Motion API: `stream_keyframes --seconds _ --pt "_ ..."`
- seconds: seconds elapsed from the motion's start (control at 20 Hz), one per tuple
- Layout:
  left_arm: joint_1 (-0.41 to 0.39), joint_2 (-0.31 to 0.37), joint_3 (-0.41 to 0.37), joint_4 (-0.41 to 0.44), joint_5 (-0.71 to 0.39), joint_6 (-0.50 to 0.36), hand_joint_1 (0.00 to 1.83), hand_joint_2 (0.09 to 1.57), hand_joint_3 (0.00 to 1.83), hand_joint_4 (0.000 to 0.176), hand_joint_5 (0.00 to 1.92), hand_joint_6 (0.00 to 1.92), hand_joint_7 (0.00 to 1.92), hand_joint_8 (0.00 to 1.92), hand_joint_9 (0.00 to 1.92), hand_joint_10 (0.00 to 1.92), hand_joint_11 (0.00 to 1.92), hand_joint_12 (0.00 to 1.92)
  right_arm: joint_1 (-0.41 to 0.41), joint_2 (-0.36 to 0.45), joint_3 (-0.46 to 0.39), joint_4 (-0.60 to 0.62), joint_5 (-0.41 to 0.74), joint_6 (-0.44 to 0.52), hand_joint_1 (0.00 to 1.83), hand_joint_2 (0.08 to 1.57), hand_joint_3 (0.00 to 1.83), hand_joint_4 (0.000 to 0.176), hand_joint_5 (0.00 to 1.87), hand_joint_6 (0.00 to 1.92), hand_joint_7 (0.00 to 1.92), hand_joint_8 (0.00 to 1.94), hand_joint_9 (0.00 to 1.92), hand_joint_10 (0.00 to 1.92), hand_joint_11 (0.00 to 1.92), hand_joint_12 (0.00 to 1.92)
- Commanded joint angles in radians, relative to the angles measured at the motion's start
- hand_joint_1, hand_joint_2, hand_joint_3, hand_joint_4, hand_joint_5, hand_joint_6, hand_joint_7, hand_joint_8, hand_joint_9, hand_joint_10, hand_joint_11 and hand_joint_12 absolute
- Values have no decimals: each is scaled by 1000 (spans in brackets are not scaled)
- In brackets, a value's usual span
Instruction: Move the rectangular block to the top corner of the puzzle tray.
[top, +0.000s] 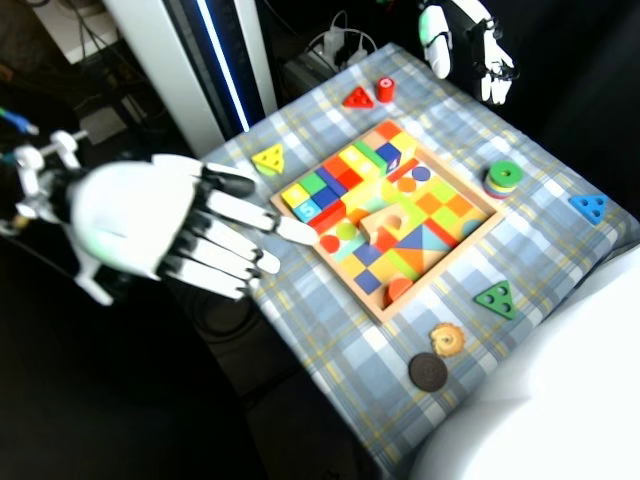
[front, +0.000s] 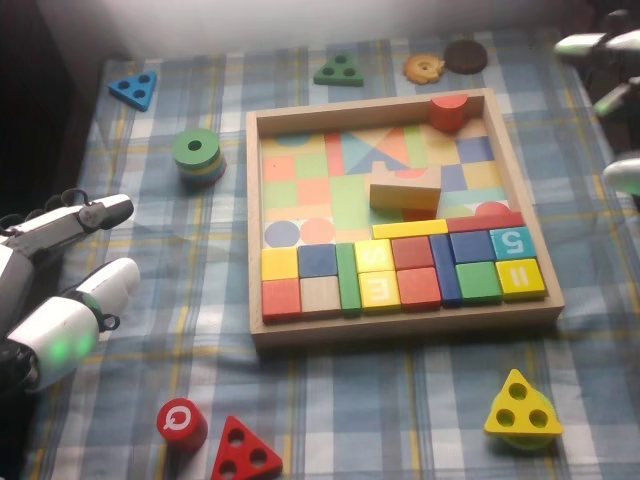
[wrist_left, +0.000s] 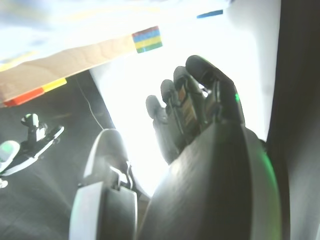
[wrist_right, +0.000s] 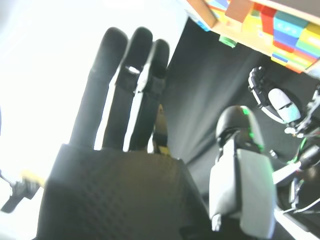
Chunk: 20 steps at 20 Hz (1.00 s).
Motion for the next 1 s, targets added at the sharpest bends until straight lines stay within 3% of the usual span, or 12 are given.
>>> stream_keyframes --seconds 0.0,0.05,0.1,0.15,0.2,0.25,0.35,0.6,0.75,0.8,0.95 --pt "-8 2 8 38 -110 -7 600 1306 0 31 595 0 492 1 375 6 0 840 36 -7 10 -10 55 12 807 1107 0 0 333 2 852 1660 1052 1896 1070 1919" --pt "-8 2 8 38 -110 -7 611 1306 0 31 593 0 493 1 377 6 0 843 90 -19 22 -74 5 23 880 1108 0 0 330 1 831 1814 1055 1916 1087 1921" --pt "-7 2 9 38 -111 -7 599 1301 0 29 596 1 494 1 382 7 0 855 117 -30 33 -111 -15 42 1131 1114 0 0 349 6 955 1936 1218 1921 1244 1921" --pt "-7 1 10 38 -112 -7 614 1298 0 22 601 2 501 2 395 11 0 902 144 -54 57 -155 -26 100 1252 1105 0 0 374 12 1070 1940 1313 1921 1334 1921" --pt "-7 -1 10 37 -112 -7 614 1298 0 22 601 2 501 2 395 11 0 902 153 -76 79 -180 -26 148 1252 1105 0 0 374 12 1070 1940 1313 1921 1334 1921" --pt "-7 -4 11 38 -112 -8 653 1294 0 26 602 1 495 0 389 7 0 933 160 -95 98 -207 -26 193 1426 1096 0 0 389 10 1265 1941 1462 1921 1470 1921" --pt "-7 -5 13 39 -107 -8 618 1299 2 40 595 1 490 0 376 1 0 898 197 -122 126 -294 -60 261 1629 1076 0 0 423 14 1308 1941 1526 1921 1556 1921" --pt "-7 -5 15 39 -101 -8 628 1295 0 43 594 1 499 3 401 9 0 917 318 -148 159 -513 -164 352 1641 1115 9 0 458 13 1370 1941 1575 1921 1601 1921" --pt "-6 -5 15 38 -93 -8 608 1293 0 22 599 1 495 0 400 7 0 964 371 -189 212 -672 -197 491 1562 1164 15 0 467 7 1403 1941 1563 1921 1575 1921" --pt "-6 -4 15 38 -93 -8 627 1290 0 5 607 3 501 2 400 7 0 963 383 -192 213 -697 -209 497 1575 1167 14 0 479 9 1407 1941 1558 1921 1577 1921" --pt "-6 -4 16 39 -94 -8 643 1288 0 17 611 3 504 2 404 7 0 970 405 -199 213 -749 -236 508 1530 1172 8 0 417 0 1394 1941 1541 1921 1577 1921"
